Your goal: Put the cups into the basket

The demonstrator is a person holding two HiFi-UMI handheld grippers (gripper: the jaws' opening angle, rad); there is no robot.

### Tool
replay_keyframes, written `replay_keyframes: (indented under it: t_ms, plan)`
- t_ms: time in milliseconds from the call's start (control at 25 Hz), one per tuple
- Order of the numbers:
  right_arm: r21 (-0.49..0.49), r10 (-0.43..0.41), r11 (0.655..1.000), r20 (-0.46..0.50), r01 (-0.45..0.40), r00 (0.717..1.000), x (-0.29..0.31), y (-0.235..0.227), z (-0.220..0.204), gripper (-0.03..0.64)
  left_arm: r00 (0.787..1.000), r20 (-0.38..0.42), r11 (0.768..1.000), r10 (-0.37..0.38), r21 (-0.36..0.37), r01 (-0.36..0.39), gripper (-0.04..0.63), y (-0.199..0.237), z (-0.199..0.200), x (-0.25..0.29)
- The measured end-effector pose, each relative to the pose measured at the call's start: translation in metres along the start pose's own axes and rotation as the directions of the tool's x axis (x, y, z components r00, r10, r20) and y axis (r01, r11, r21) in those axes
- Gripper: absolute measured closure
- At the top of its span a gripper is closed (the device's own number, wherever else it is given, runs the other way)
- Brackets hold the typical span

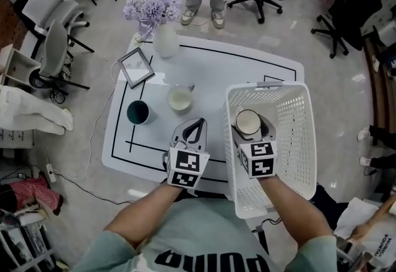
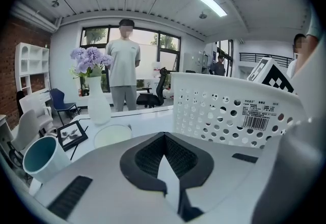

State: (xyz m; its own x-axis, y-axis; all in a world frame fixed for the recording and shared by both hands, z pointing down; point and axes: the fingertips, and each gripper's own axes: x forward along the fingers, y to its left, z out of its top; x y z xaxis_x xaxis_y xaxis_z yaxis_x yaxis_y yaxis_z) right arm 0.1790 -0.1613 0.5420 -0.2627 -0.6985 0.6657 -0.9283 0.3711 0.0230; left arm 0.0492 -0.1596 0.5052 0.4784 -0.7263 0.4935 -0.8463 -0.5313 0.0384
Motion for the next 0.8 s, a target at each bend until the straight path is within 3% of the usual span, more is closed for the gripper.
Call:
replay_keyframes:
  t_ms: [800]
  plan:
    - [-0.004,-0.028,1.0,-0.035,0.028,0.999,0.028,-0.007,-0.019,0.232,1.0,-0.017,0.998,0.019,-0.055,-0.02,0.589,0.013,-0.008,0.014]
